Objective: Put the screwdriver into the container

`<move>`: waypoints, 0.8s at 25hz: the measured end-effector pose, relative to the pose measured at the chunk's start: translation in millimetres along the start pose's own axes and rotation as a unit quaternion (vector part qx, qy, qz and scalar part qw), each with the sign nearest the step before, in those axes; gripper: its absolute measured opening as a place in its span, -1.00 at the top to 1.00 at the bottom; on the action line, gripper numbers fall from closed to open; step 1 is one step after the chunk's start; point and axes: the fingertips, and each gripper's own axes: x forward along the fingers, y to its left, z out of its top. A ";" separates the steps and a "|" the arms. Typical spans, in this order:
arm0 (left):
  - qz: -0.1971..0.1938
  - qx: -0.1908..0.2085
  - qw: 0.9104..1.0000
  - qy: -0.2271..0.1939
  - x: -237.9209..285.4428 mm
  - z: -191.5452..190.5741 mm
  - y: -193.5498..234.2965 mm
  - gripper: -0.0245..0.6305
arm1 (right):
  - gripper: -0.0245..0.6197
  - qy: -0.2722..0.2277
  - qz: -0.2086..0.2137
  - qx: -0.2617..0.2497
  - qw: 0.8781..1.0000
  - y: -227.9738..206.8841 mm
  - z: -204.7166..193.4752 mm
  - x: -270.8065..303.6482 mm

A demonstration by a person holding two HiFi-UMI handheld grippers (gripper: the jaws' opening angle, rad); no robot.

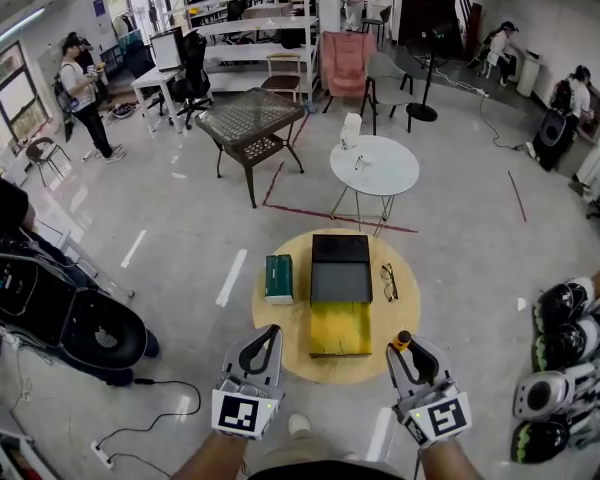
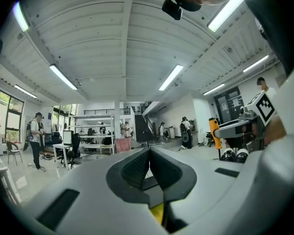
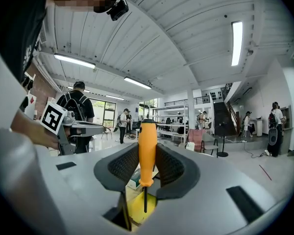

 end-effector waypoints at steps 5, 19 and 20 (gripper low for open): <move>-0.013 0.000 1.000 -0.006 13.8 -5.7 12.2 0.87 | 0.55 0.004 -0.009 0.000 1.000 -1.5 -2.6 17.6; -0.056 -0.013 0.998 -0.021 27.8 -22.2 25.9 0.87 | 0.55 -0.001 -0.052 0.007 0.999 11.2 -10.1 53.6; -0.059 -0.013 0.998 -0.023 27.8 -21.6 27.6 0.87 | 0.55 -0.001 -0.050 0.004 0.999 17.0 -8.7 54.6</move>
